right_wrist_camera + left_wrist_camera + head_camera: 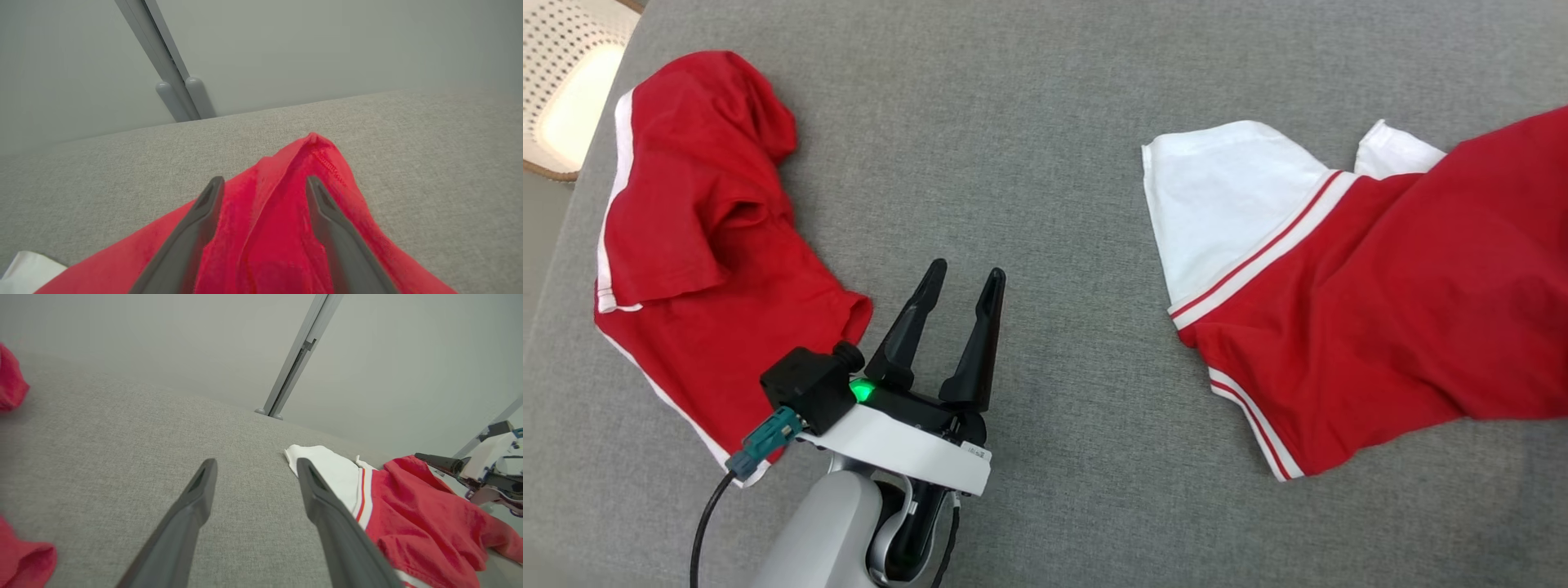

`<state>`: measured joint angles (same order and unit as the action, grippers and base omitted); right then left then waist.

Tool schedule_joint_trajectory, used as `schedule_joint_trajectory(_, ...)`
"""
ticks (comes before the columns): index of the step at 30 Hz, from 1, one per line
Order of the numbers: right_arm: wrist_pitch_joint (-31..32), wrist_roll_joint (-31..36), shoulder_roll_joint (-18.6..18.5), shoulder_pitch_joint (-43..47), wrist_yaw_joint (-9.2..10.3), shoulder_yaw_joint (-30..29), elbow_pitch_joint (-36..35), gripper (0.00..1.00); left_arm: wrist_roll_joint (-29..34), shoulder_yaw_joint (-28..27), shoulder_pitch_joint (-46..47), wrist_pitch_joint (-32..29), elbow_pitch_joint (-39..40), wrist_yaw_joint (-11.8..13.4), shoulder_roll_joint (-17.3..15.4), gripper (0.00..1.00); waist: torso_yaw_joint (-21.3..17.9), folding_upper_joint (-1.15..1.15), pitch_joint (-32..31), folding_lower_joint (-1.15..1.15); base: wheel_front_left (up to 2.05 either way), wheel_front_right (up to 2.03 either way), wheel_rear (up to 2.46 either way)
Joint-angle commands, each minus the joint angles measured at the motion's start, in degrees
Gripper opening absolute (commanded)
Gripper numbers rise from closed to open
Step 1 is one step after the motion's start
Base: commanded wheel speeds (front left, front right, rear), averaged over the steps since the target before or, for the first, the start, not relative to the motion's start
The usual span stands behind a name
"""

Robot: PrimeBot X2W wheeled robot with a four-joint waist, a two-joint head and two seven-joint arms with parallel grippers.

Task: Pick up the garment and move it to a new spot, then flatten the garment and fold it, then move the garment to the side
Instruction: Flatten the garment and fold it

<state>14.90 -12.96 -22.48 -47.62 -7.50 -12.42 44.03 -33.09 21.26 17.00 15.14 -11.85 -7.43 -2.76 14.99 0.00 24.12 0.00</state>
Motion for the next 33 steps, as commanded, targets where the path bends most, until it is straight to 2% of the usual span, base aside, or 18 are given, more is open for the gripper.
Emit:
schedule_joint_trajectory(1, 0.35, -0.14, -0.99, -1.2, 0.02, -0.52, 0.74, 1.0, -0.35, 0.06, 1.01, 0.01, 0.11, -0.07, -0.23, 1.0, 1.04, 0.0, 0.87, 0.0, 0.0, 0.0, 0.0)
schedule_joint_trajectory(7, 1.6, 0.36, -2.25, -4.07, 0.02, -0.87, 4.23, 1.0, -0.53, 0.95, 1.21, 0.01, -0.21, -0.07, -0.23, 1.0, 2.39, 0.0, 1.56, 0.0, 0.0, 0.0, 0.0)
schedule_joint_trajectory(8, 1.51, 0.18, -2.29, -4.51, 0.02, -0.8, 4.46, 0.35, -0.63, 0.96, 1.19, 0.01, -0.19, -0.07, -0.21, 1.0, 2.46, 0.0, 1.64, 0.0, 0.0, 0.0, 0.0)
schedule_joint_trajectory(9, 1.45, -0.05, -2.36, -4.88, 0.02, -0.77, 4.71, 0.0, -0.65, 0.92, 1.17, 0.01, -0.21, -0.07, -0.2, 1.0, 2.48, 0.0, 1.71, 0.0, 0.0, 0.0, 0.0)
schedule_joint_trajectory(16, -4.01, -1.68, -1.39, -5.93, 0.02, 2.24, 3.62, 0.0, 0.15, -0.08, 1.03, 0.01, -0.98, -0.07, -0.22, 1.0, 0.98, 0.0, 0.49, 0.0, 0.0, 0.0, 0.0)
schedule_joint_trajectory(21, -9.78, -6.31, -0.04, -2.74, 0.02, 7.77, -2.28, 0.0, 0.99, -1.81, 0.14, 0.01, -1.49, -0.07, -0.22, 1.0, -2.07, 0.0, -3.13, 0.0, 0.0, 0.0, 0.0)
schedule_joint_trajectory(24, -12.41, -8.66, 0.2, 1.37, 0.01, 11.99, -9.2, 0.0, 1.9, -3.48, -1.17, 0.01, -1.77, -0.07, -0.25, 1.0, -4.79, 0.0, -6.0, 0.0, 0.0, 0.0, 0.0)
schedule_joint_trajectory(27, -12.47, -12.39, 1.74, 5.33, 0.01, 14.73, -15.53, 0.0, 2.61, -4.96, -2.31, 0.02, -1.92, -0.06, -0.24, 1.0, -7.22, 0.0, -8.07, 0.0, 0.0, 0.0, 0.0)
schedule_joint_trajectory(30, -10.18, -17.91, 1.27, 12.92, 0.03, 16.45, -25.83, 0.0, 3.59, -6.78, -3.83, 0.01, -2.02, -0.06, -0.22, 1.0, -10.67, 0.0, -10.73, 0.0, 0.0, 0.0, 0.0)
schedule_joint_trajectory(33, -6.9, -22.69, 0.9, 22.09, 0.01, 14.97, -35.85, 0.0, 4.03, -8.41, -5.13, 0.02, -1.91, -0.06, -0.25, 1.0, -13.64, 0.0, -12.82, 0.0, 0.0, 0.0, 0.0)
